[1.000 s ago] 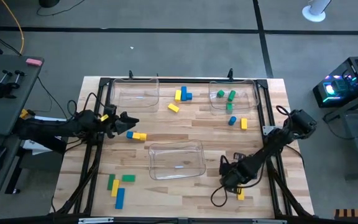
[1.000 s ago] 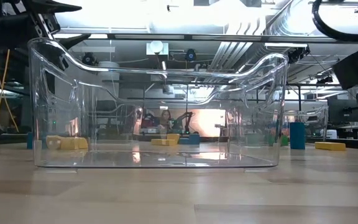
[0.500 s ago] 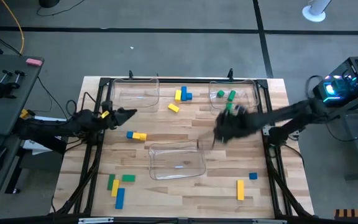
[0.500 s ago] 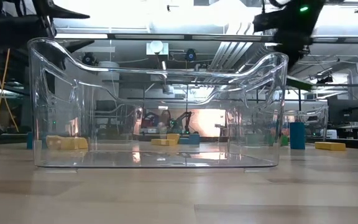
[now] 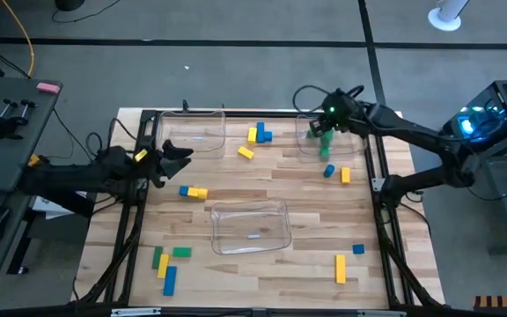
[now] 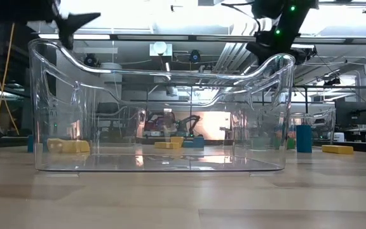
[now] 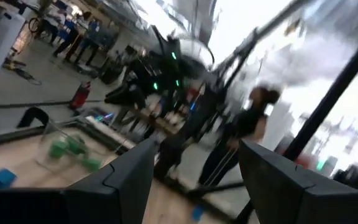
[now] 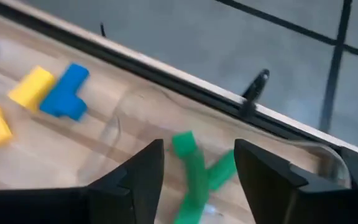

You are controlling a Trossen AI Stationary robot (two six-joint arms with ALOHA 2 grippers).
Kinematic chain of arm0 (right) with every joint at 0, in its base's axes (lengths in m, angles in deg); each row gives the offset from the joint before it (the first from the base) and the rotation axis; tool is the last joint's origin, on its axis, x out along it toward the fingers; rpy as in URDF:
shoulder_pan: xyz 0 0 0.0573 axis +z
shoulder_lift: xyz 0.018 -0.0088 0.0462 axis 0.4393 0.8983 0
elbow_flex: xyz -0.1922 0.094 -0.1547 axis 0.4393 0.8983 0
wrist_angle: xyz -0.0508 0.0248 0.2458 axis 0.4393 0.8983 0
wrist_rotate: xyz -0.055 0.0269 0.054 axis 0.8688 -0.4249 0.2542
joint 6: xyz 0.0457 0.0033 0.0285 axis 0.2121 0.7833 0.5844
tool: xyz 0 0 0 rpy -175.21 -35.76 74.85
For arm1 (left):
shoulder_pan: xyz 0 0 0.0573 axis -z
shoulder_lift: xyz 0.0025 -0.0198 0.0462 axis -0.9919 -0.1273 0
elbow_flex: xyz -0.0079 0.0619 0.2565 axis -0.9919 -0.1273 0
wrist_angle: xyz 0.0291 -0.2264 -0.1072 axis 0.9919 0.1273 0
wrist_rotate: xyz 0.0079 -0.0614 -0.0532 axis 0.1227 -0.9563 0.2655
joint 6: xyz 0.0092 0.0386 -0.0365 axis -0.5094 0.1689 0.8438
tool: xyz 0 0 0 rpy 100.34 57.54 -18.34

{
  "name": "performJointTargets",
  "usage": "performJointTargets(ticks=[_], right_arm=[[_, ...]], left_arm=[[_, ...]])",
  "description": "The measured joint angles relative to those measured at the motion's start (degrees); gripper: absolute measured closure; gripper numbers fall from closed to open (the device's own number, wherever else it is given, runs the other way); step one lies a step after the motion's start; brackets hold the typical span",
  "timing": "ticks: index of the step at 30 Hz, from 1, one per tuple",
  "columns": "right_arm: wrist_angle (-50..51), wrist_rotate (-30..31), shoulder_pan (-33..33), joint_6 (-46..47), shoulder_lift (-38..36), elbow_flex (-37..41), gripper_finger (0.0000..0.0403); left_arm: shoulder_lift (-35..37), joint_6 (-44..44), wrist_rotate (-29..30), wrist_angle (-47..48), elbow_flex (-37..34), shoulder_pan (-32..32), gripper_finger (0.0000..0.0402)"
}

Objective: Sort blocks
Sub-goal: Put the green block into the top right transparent bin

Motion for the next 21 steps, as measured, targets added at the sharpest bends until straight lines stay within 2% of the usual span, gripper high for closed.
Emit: performJointTargets(ticks=[4,7,10,13,16,19,21], right_arm=[[-4.12,-0.72,-0.96,0.17,-0.39,-0.04,0.0202],[-5.81,-1.60,-0.51,-0.52,-1.19,-0.13,0.0201],[-5.21,-3.19,0.48,-0.07,-1.92,-0.13,0.0200],[-4.05,-4.89,1.78,-0.05,-2.14,-0.13,0.0199],[-2.77,-5.47,3.04,-0.22,-2.14,-0.13,0.0199],[-2.30,-5.46,4.11,-0.89,-2.14,-0.13,0.0199],[-2.30,-5.48,4.54,-1.09,-2.14,-0.13,0.0199]], left_arm=[[-8.27,-6.88,-4.09,16.14,12.32,0.11,0.0181],[-14.99,-7.77,-10.68,32.65,22.33,1.45,0.0181],[-21.88,-2.99,-18.32,50.21,31.09,5.18,0.0181],[-27.55,4.74,-23.71,61.27,35.68,12.03,0.0181],[-31.14,10.17,-23.28,64.89,36.51,22.56,0.0181],[-35.16,12.09,-17.05,65.20,35.56,33.14,0.0181],[-38.80,10.97,-10.52,65.22,34.52,39.03,0.0181]])
